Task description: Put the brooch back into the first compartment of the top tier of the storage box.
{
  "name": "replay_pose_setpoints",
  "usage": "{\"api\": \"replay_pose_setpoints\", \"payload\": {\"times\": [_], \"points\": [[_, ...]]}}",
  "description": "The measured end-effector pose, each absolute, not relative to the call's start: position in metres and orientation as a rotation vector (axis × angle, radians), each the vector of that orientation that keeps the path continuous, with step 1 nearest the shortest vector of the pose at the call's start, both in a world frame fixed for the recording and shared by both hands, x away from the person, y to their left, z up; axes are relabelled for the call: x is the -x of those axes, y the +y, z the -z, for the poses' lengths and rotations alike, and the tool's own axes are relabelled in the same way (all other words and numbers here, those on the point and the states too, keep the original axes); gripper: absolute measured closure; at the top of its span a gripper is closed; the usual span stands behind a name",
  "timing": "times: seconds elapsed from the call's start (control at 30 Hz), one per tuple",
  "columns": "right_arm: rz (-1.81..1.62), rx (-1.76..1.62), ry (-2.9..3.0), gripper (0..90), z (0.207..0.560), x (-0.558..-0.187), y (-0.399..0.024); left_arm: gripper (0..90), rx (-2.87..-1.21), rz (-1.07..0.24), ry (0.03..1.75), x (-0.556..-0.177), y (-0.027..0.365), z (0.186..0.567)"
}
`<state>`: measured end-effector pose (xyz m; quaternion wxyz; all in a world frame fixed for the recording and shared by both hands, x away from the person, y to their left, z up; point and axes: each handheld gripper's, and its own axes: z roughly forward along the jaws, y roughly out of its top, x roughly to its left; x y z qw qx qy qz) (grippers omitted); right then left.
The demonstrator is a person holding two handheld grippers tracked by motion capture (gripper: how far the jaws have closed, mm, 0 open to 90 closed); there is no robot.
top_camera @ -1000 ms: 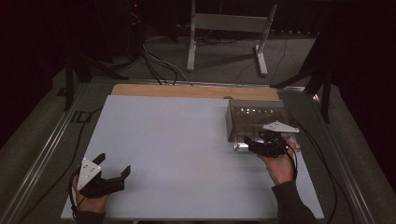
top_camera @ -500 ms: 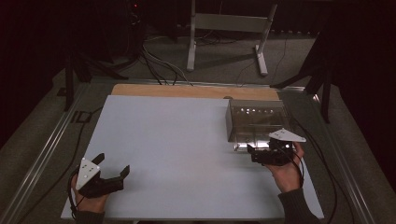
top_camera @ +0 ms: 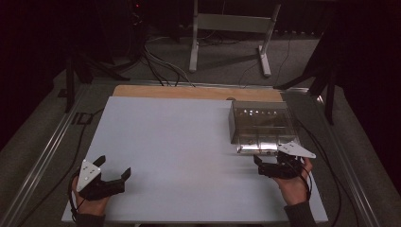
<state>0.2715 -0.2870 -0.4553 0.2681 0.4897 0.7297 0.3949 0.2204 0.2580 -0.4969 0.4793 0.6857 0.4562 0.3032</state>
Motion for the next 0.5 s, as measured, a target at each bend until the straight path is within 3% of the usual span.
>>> {"api": "replay_pose_setpoints", "payload": {"times": [0.5], "points": [[-1.141, -1.282, 1.941, 0.3, 0.477, -0.251, -0.294, 0.8, -1.663, -0.725, 1.095, -0.22, 0.259, 0.497]]}}
